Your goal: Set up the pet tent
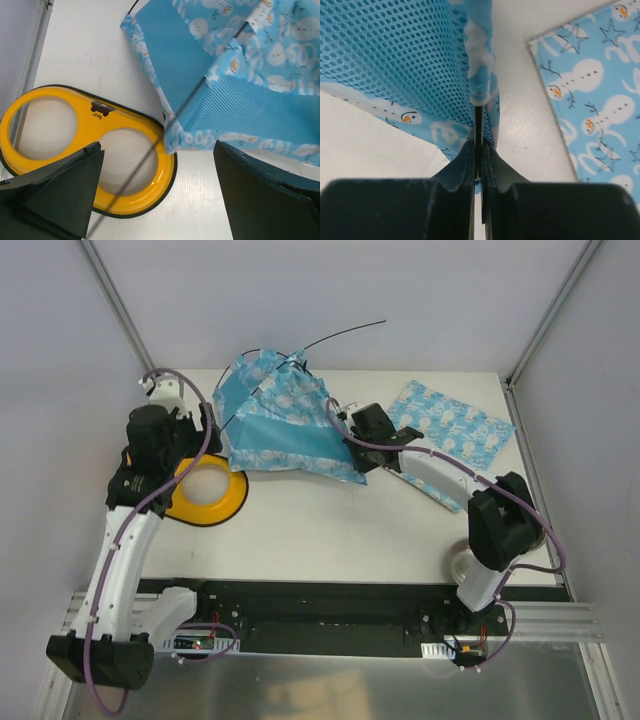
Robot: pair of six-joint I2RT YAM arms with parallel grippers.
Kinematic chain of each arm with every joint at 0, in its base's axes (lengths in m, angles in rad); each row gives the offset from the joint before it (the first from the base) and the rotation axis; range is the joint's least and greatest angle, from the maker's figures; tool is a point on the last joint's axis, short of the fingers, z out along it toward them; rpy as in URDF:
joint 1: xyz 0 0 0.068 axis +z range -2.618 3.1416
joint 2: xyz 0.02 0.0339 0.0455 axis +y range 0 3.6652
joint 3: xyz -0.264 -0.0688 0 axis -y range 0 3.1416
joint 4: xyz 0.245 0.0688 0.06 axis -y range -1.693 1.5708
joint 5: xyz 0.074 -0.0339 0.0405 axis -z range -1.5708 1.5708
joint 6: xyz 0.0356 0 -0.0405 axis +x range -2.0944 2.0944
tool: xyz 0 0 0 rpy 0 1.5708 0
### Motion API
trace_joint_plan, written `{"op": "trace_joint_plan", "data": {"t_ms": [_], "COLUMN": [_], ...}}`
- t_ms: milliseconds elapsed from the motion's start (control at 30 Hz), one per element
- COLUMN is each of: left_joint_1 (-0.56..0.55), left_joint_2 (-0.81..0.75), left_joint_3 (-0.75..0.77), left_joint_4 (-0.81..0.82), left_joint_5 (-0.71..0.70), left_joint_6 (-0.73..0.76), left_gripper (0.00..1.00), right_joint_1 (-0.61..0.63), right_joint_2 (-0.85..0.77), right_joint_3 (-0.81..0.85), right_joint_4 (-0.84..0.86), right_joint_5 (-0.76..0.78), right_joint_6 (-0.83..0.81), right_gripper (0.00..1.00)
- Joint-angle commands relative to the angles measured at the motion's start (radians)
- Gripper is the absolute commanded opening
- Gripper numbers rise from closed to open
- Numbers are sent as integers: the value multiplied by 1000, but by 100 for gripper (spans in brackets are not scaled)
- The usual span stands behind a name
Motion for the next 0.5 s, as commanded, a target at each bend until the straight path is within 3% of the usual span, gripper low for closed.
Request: {"op": "trace_joint_plan", "data": {"t_ms": [0, 167, 233, 367, 467], "left_joint_1": [57, 94, 94, 122, 124], "left_joint_2": [160, 292, 332, 383, 410], "left_joint_3": [168, 221, 219, 199, 178], "left_joint_4": [-171, -228, -236, -233, -233], "left_joint_5": [116, 310, 373, 546, 600], "left_joint_6": [15, 17, 2, -44, -63], "left_gripper": [95, 95, 93, 91, 86], "right_joint_1": [-43, -74, -83, -93, -100], "right_joint_2": [-73, -107, -109, -113, -142], "right_joint_3": [-42, -105, -112, -98, -98], "right_joint_4": [-42, -25, -22, -19, -18], "right_joint_5": [6, 12, 8, 3, 5], "right_joint_6": [-178, -211, -209, -185, -148], "right_gripper": [8, 13, 22, 50, 60]}}
